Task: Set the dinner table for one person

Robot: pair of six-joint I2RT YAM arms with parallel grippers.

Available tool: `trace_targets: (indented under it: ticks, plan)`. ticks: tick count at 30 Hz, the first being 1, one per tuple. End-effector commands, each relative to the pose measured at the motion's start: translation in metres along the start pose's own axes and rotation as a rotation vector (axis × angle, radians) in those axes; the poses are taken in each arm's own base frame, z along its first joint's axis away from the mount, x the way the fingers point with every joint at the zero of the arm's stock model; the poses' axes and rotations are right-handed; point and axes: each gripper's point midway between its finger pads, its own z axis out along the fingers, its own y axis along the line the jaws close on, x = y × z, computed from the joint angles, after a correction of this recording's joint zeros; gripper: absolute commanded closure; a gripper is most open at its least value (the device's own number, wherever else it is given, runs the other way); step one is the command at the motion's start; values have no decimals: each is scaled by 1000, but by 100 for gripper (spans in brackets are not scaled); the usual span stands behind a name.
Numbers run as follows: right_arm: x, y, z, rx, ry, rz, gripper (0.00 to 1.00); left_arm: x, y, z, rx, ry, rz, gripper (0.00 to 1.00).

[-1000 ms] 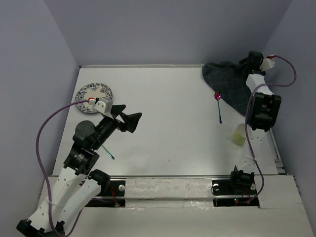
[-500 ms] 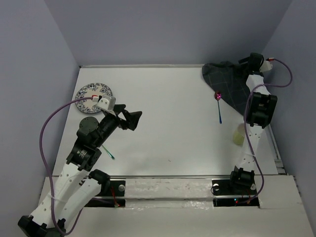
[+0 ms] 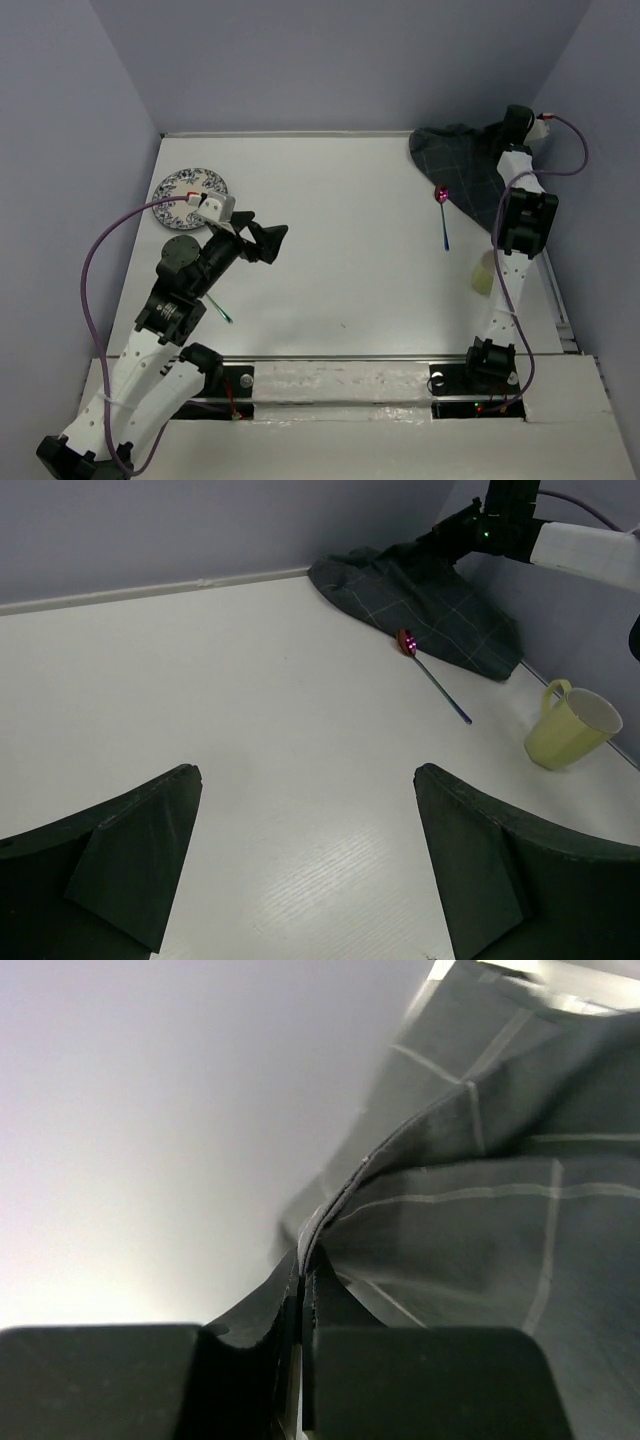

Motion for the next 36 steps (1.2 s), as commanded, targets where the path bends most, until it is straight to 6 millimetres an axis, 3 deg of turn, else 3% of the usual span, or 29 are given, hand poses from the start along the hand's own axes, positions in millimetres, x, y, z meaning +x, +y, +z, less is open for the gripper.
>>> trace_targets:
  ticks: [1, 2, 3, 5, 6, 8, 9, 10, 11, 12, 13, 16, 17, 18, 19, 20, 21, 22, 23, 24, 26, 27, 28, 31, 32, 33, 34, 35, 36]
  plan:
    - [-22, 60, -22, -243, -17, -2, 100, -8, 2, 1, -1, -37, 17, 1]
    - [-33, 94, -40, -352, -44, -2, 100, -9, 2, 0, -2, -40, 19, 1]
    - [-23, 113, -52, -418, -6, -18, 100, -9, 2, 0, -2, -42, 17, 1]
    - [-26, 150, -77, -533, -23, -61, 100, -11, 1, -1, -1, -49, 16, 1]
    - [-35, 179, -102, -614, -40, -76, 100, -11, 2, -2, -2, -51, 14, 1]
    - [-25, 227, -148, -794, -30, -115, 100, -15, 2, -3, -5, -63, 13, 1]
    - [-33, 255, -182, -878, -45, -131, 100, -14, 3, -3, -8, -64, 11, 1]
    - [-21, 279, -212, -973, -38, -171, 100, -17, 4, -4, -16, -75, 11, 1]
    - [-22, 298, -237, -1036, -50, -197, 100, -18, 5, -5, -23, -80, 7, 1]
    - [-26, 320, -276, -1124, -71, -257, 100, -19, 7, -5, -32, -85, 1, 1]
    - [-12, 339, -307, -1194, -57, -285, 100, -21, 9, -5, -40, -90, -2, 1]
    - [12, 361, -376, -1351, 10, -407, 100, -25, 12, -6, -64, -108, -35, 1]
    - [21, 370, -420, -1422, 35, -433, 100, -28, 14, -7, -76, -120, -48, 1]
    - [45, 359, -429, -1458, 91, -517, 100, -31, 16, -8, -88, -134, -73, 1]
    - [48, 356, -457, -1472, 120, -549, 100, -33, 16, -10, -93, -148, -81, 1]
    - [68, 350, -475, -1486, 162, -577, 100, -36, 18, -11, -102, -159, -88, 1]
    - [100, 320, -458, -1416, 234, -623, 100, -39, 23, -13, -127, -174, -93, 1]
    - [115, 302, -462, -1383, 276, -635, 100, -39, 27, -14, -152, -178, -109, 1]
    - [112, 295, -498, -1410, 275, -629, 100, -43, 30, -17, -180, -190, -121, 1]
    - [150, 248, -483, -1319, 387, -639, 100, -42, 45, -20, -263, -195, -131, 1]
    - [174, 209, -499, -1280, 464, -613, 100, -47, 52, -24, -312, -210, -144, 1]
    - [179, 197, -534, -1315, 483, -591, 100, -46, 59, -28, -358, -211, -149, 1]
    - [213, 144, -529, -1234, 587, -597, 100, -48, 61, -31, -377, -221, -169, 1]
    - [229, 86, -548, -1123, 644, -511, 100, -37, 72, -35, -437, -203, -203, 1]
    - [250, 31, -539, -1013, 723, -516, 100, -23, 76, -35, -456, -171, -215, 1]
    - [241, 19, -536, -966, 686, -481, 100, -13, 76, -33, -458, -141, -238, 1]
    - [244, -1, -535, -918, 707, -465, 100, -4, 77, -32, -461, -118, -253, 1]
    - [253, -41, -529, -816, 754, -467, 100, 14, 80, -29, -473, -73, -273, 1]
    - [251, -55, -526, -775, 748, -464, 100, 22, 81, -29, -479, -54, -295, 1]
